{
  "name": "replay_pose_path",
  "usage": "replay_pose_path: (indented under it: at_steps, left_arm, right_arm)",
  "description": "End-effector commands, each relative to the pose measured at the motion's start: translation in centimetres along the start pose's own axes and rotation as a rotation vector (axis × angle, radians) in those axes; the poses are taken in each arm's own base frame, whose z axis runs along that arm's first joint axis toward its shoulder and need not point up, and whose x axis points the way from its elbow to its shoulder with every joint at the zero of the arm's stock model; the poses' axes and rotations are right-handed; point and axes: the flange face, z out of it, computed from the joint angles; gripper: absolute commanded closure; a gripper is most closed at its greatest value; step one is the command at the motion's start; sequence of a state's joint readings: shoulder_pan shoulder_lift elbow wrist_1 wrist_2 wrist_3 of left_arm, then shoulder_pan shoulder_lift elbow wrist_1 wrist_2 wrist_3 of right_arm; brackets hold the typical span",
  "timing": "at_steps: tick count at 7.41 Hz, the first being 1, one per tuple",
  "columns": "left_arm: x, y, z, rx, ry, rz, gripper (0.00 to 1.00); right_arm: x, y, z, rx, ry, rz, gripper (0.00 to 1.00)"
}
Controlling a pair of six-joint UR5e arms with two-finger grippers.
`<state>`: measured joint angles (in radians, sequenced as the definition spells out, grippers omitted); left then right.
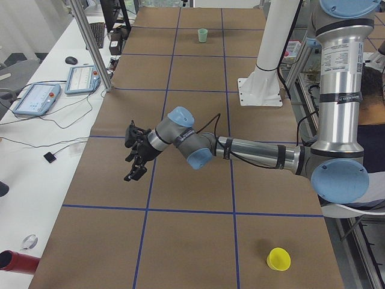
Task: Transfer and stack yellow cup on green cup
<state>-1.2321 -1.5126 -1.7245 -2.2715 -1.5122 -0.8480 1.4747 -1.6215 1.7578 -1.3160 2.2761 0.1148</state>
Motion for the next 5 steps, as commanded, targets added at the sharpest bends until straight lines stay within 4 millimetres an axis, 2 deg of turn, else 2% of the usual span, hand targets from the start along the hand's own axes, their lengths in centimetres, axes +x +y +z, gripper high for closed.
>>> replay_pose_path:
  at_steps: [1,2,5]
  left_arm:
    - [-1.1,2.8,1.7,0.048,-0.252,-0.059,0.0]
    - [-2.4,3.8,2.7,0.005,-0.392,-0.122,0.0]
    - [-5.7,6.5,3.7,-0.058,-0.718,-0.324,0.0]
  right_arm:
    - [-0.1,0.0,0.0,0.001,-0.002,-0.003,0.0]
    - [0.0,0.1,0.0,0.0,-0.002,-0.002,0.0]
    - [0.0,0.1,0.0,0.0,-0.002,-0.002,0.0]
